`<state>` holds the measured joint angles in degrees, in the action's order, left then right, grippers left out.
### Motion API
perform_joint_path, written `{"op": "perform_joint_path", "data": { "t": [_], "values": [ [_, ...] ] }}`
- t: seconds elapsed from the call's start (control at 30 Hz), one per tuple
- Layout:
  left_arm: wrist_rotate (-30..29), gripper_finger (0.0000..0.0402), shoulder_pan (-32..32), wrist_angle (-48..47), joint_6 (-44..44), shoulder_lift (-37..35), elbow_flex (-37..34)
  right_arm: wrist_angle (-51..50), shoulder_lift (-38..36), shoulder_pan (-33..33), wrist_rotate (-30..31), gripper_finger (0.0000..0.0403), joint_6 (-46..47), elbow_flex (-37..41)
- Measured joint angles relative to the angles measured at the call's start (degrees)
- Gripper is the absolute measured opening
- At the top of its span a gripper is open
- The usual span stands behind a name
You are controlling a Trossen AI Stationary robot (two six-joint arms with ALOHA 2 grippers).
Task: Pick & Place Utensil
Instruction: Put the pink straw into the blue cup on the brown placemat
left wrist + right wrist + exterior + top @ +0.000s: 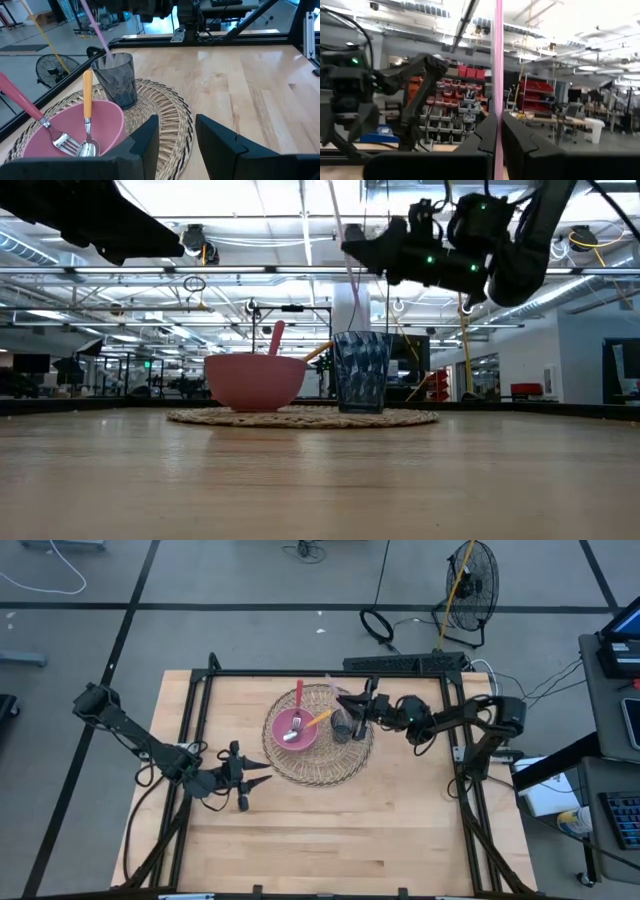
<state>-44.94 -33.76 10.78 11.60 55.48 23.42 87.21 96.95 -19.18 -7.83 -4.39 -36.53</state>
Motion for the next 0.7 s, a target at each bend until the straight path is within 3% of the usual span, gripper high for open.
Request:
{"op": "perform_joint_path", "data": {
  "t": [0.7],
  "values": [
    [0.08, 0.0131, 0.0, -1.68, 0.15, 0.0, 0.0, 2.55, 3.98, -2.88, 0.2, 0.001, 3.74, 3.14]
  ]
}}
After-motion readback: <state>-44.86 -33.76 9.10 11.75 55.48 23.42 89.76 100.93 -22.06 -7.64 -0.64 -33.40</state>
